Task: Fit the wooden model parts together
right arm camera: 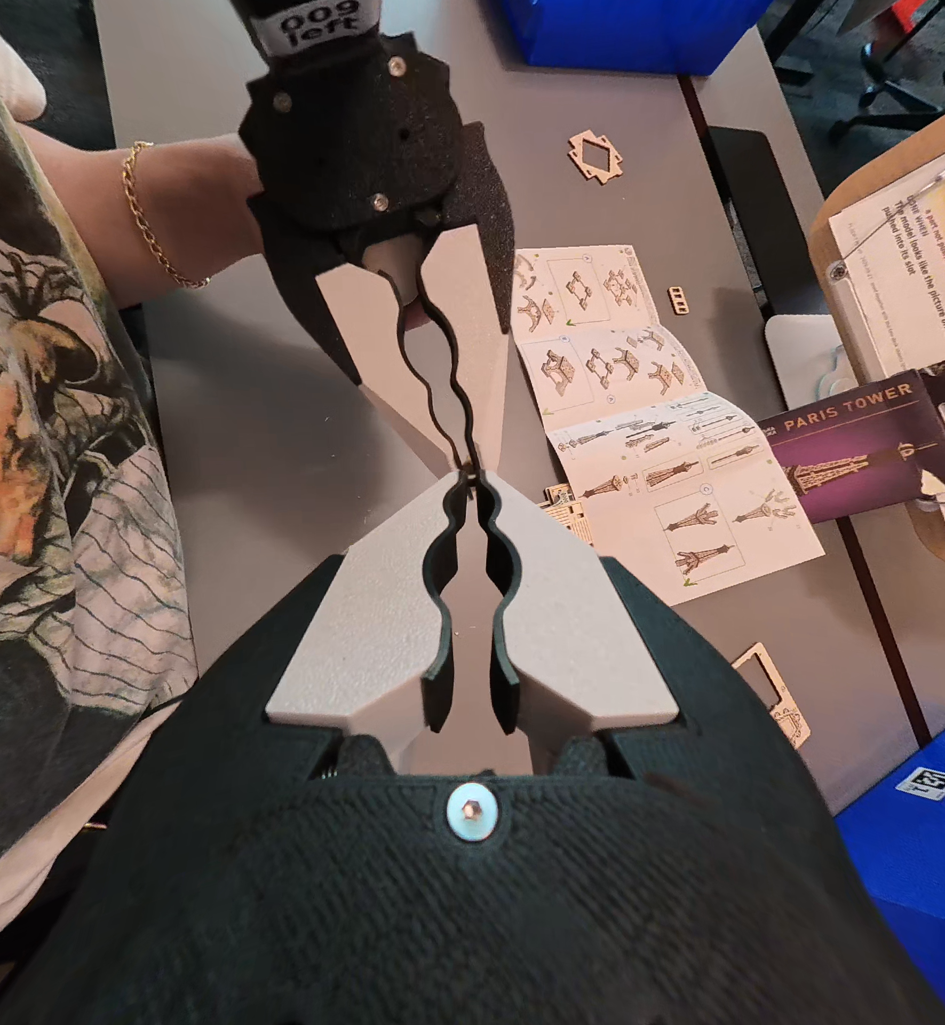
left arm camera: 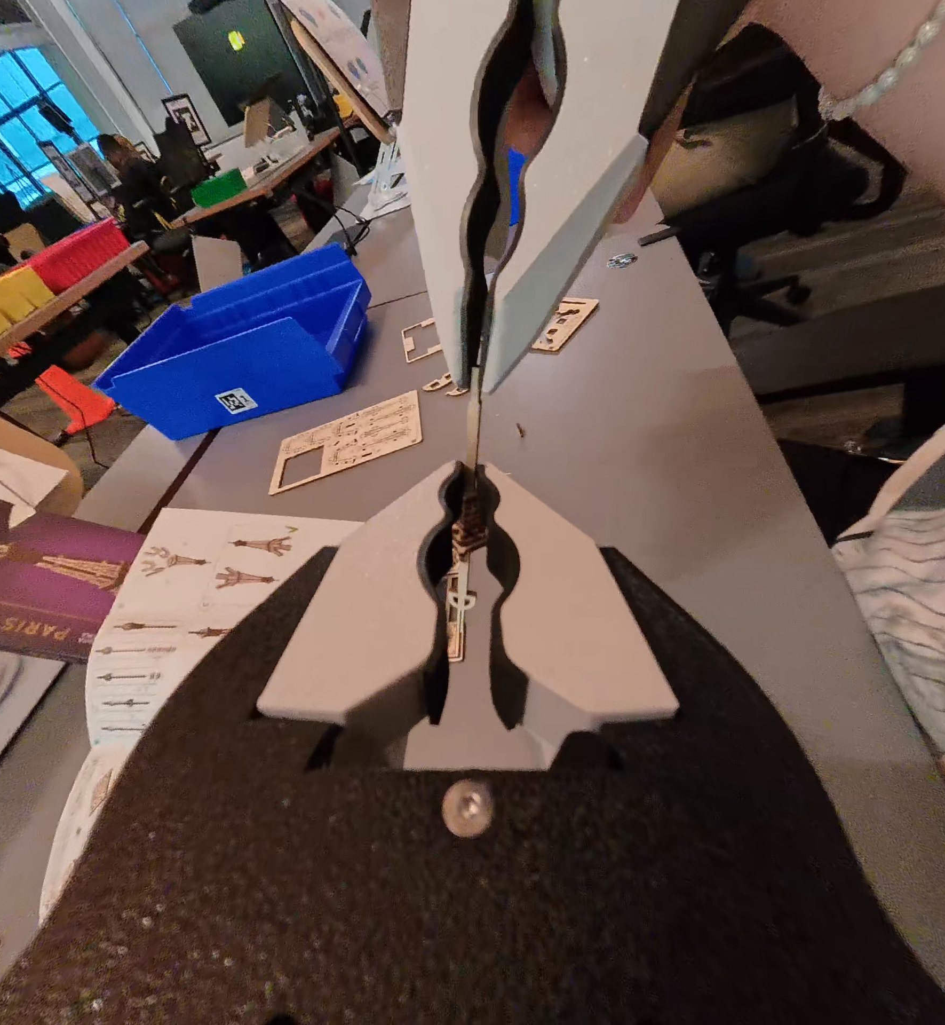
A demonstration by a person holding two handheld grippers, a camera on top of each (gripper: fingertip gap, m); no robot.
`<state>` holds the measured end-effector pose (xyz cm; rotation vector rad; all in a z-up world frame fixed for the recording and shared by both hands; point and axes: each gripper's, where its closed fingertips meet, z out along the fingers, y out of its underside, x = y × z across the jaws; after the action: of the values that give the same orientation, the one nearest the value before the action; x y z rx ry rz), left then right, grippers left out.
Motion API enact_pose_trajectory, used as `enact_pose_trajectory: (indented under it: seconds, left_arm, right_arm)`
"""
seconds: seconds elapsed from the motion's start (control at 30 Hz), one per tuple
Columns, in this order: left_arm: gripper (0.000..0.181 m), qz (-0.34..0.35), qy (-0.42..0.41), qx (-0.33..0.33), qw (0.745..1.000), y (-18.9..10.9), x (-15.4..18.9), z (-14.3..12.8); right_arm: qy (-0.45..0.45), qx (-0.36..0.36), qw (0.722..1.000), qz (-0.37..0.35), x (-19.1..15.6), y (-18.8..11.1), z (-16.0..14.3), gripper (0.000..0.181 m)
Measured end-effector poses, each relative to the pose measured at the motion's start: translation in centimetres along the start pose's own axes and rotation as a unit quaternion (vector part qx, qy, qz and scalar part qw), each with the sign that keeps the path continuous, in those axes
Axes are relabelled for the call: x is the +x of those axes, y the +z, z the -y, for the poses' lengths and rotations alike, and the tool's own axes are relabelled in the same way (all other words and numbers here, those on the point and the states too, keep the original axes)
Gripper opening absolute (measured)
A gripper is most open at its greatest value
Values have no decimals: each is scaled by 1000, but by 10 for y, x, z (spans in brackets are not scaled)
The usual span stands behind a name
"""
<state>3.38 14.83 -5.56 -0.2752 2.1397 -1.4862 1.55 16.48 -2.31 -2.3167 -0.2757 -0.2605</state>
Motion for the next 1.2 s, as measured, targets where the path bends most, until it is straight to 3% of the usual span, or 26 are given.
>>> enact_pose_trajectory:
  seconds: [0.17,0.27,0.5,0.77,1.1,1.2]
  left_arm:
    - [3,-8,-26,22,999,-4,-1,5]
    - [19,11,-32,45,998,-11,-11,11]
    - [18,1,-33,87,996,-17,-8,25]
    - [4,2,-25,69,997,-5,-3,20]
    - [3,9,-10,33,999,-4,-4,9]
    - [11,18,6,35,999,-6,-5,10]
  right_arm:
    - [11,20,1000,-1,1,-3,3,1]
    - [22,39,999,-5,4,-8,5,0]
    - [28,62,998,-3,5,-12,8,0]
    - [22,70,997,-3,3,-14,13,0]
    - [28,49,998,-8,4,-8,5,0]
    - [27,39,999,-18,6,-1,3,0]
